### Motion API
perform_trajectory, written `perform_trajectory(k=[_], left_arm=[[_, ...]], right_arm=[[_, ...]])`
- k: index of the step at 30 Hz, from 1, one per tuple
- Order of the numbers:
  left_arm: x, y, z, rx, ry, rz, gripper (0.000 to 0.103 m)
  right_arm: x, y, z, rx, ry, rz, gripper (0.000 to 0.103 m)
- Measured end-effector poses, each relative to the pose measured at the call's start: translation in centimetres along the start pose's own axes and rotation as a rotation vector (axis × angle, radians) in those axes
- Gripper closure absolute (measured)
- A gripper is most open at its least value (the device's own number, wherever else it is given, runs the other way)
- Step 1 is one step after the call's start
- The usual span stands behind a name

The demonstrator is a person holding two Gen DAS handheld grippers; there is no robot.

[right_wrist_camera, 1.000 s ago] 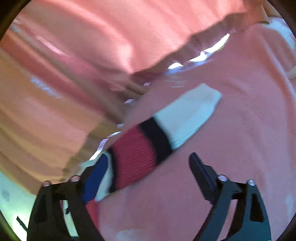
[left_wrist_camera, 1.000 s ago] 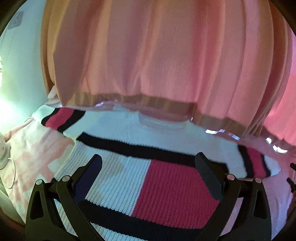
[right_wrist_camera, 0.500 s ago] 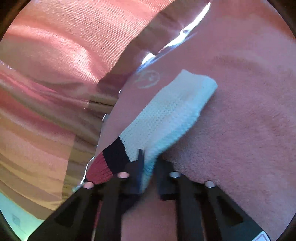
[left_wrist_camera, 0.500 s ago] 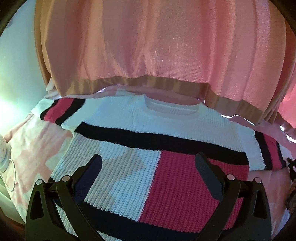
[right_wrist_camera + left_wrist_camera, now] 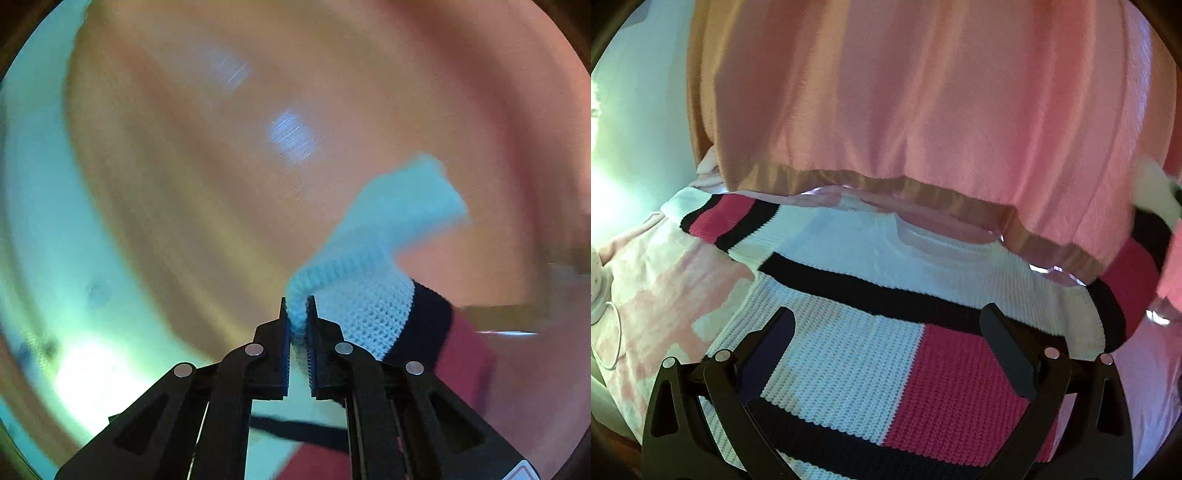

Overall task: Fold small clothes
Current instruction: 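Grasp the sleeve cuff with the right gripper and lift it, then fold the held sleeve across the sweater body with the right gripper, then release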

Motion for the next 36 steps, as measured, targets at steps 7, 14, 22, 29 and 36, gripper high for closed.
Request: perform_trajectory(k=[7,14,22,29,36], left_arm=[[-1.5,-1.1,4.0,0.001,0.053,0.028,0.005],[-2.7,-7.2,4.9,0.013,0.045,0.156,0.005],[-2.3,-16.3,0.2,0.037,0.072,0.303,0.01],[-1.4,-20.5,-1.9,0.032,0.047,0.378,0.057],[-4.3,-18.3,-1.2,0.084,0.128,0.274,0.098]], right_arm=[[6.3,-10.2,6.3,0.057,0.131,0.203,0.072],[12.6,-2.0,2.5,0.483,0.174,0.37,0.051],[18.1,0.3,-7.3,0.655,0.023,0.478,0.051],[20.1,-1.5,-8.4,0.638,0.014,0.481,0.065],[15.2,0.1,-3.9,0.542,0.083,0.264,0.09]])
Point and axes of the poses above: each gripper's, at about its wrist camera, not at the fingertips, and y roughly against the way its jaws point, z to its left, x to its underside, the point moved 3 cm from there along -y, roughly the way its jaws point, and after that the axes turned 14 degrees about -x, right-handed, at the moved point
